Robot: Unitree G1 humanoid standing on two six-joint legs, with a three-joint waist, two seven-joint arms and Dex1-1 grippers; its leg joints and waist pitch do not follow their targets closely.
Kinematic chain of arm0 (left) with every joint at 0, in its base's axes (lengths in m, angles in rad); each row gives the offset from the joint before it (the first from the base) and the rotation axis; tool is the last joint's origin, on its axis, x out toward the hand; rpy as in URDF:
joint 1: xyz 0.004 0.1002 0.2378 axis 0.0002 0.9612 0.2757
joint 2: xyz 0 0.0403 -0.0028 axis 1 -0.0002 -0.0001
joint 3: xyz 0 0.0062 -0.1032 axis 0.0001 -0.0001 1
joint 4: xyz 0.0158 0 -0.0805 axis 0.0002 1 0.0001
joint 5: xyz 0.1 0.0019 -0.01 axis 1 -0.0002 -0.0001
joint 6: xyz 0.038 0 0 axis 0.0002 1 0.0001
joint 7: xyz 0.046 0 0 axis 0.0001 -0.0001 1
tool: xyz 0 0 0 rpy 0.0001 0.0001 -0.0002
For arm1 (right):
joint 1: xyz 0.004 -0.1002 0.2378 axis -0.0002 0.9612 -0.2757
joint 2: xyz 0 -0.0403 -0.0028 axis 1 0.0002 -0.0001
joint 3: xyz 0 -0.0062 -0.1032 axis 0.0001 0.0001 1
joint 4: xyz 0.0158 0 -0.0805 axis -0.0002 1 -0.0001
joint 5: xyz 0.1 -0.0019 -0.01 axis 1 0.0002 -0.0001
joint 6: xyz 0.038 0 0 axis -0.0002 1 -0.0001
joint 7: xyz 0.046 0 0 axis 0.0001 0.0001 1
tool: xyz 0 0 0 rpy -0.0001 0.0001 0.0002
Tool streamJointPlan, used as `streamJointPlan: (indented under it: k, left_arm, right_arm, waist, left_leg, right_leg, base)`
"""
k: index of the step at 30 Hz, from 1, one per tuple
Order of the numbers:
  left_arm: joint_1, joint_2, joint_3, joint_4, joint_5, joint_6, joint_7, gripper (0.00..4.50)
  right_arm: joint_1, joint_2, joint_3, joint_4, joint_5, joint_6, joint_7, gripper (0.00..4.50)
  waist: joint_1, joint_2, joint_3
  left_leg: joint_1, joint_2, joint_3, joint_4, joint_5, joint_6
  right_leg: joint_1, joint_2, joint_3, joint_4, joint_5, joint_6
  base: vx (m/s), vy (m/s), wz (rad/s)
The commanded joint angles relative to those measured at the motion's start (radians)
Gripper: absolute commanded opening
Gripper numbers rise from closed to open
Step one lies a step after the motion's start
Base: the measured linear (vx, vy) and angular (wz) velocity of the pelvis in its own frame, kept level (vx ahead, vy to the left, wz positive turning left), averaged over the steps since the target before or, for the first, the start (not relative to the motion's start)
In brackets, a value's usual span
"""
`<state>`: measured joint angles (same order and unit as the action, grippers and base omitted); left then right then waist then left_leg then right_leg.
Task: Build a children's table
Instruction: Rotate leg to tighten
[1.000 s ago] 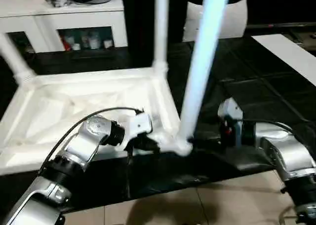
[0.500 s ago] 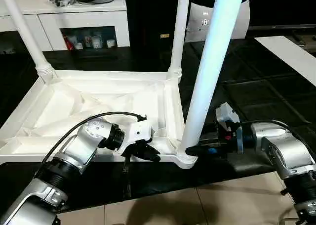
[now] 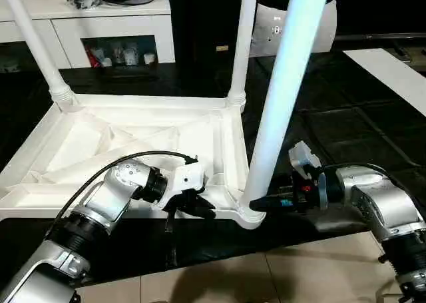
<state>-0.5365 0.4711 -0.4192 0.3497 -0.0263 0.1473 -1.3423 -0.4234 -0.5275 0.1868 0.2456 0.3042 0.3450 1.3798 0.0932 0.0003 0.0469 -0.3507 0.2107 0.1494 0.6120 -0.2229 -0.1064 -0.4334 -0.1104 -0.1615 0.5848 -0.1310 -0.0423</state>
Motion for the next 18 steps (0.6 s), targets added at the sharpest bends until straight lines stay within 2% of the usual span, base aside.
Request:
streamJointPlan:
  k: [1, 9, 11, 14, 15, 16, 17, 18]
  left_arm:
    - [-0.006, 0.001, -0.023, -0.039, -0.002, -0.008, -0.035, 0.00]
    - [-0.002, -0.004, -0.019, -0.039, 0.003, 0.015, -0.012, 0.00]
    - [-0.004, -0.021, -0.005, -0.045, -0.006, 0.052, 0.016, 0.00]
    - [-0.007, -0.046, 0.013, -0.067, -0.029, 0.113, 0.044, 0.00]
    - [-0.012, -0.070, 0.029, -0.079, -0.043, 0.153, 0.076, 0.00]
    - [-0.015, -0.087, 0.039, -0.086, -0.051, 0.180, 0.099, 0.00]
    - [-0.015, -0.087, 0.039, -0.086, -0.051, 0.180, 0.099, 0.00]
    - [-0.031, -0.134, 0.063, -0.080, -0.054, 0.223, 0.170, 0.00]
  right_arm:
    - [-0.001, -0.013, 0.009, -0.024, 0.009, 0.009, 0.022, 2.02]
    - [0.030, 0.003, 0.013, -0.055, 0.021, 0.027, -0.006, 1.96]
    - [0.048, 0.032, 0.003, -0.078, 0.024, 0.043, -0.060, 1.95]
    - [0.057, 0.072, -0.010, -0.097, 0.010, 0.082, -0.161, 1.95]
    - [0.055, 0.108, -0.021, -0.096, -0.010, 0.093, -0.244, 1.95]
    - [0.052, 0.133, -0.028, -0.093, -0.024, 0.099, -0.299, 1.95]
    - [0.052, 0.133, -0.028, -0.093, -0.024, 0.099, -0.299, 1.95]
    - [0.041, 0.190, -0.039, -0.082, -0.062, 0.111, -0.421, 1.95]
  waist:
    - [-0.003, -0.014, -0.077]
    - [-0.002, -0.014, -0.077]
    - [-0.002, -0.008, -0.075]
    - [-0.006, -0.013, -0.074]
    - [-0.010, -0.011, -0.070]
    - [-0.011, -0.011, -0.070]
    - [-0.016, -0.013, -0.069]
    - [-0.024, -0.011, -0.069]
  left_leg:
    - [-0.013, 0.012, 0.015, -0.065, -0.061, 0.084]
    - [-0.014, 0.011, 0.015, -0.065, -0.059, 0.083]
    - [-0.012, 0.011, 0.015, -0.066, -0.068, 0.078]
    - [-0.012, 0.007, 0.015, -0.067, -0.088, 0.064]
    - [-0.008, 0.005, 0.016, -0.066, -0.101, 0.052]
    - [-0.006, 0.003, 0.016, -0.066, -0.111, 0.049]
    - [-0.011, 0.001, 0.016, -0.065, -0.116, 0.044]
    - [-0.010, -0.003, 0.013, -0.063, -0.137, 0.036]
  right_leg:
    - [0.087, -0.037, 0.056, -0.068, -0.363, -0.082]
    - [0.088, -0.036, 0.056, -0.069, -0.369, -0.073]
    - [0.087, -0.036, 0.055, -0.073, -0.387, -0.067]
    - [0.087, -0.036, 0.050, -0.080, -0.429, -0.044]
    - [0.080, -0.035, 0.048, -0.088, -0.466, -0.034]
    - [0.080, -0.035, 0.045, -0.093, -0.489, -0.026]
    - [0.083, -0.035, 0.042, -0.094, -0.503, -0.016]
    - [0.081, -0.034, 0.034, -0.104, -0.545, 0.014]
  base:
    - [0.000, 0.000, 0.00]
    - [0.000, 0.000, 0.00]
    - [0.000, 0.000, 0.00]
    - [0.000, 0.000, 0.00]
    - [0.000, 0.000, 0.00]
    - [0.000, 0.000, 0.00]
    - [0.000, 0.000, 0.00]
    - [0.000, 0.000, 0.00]
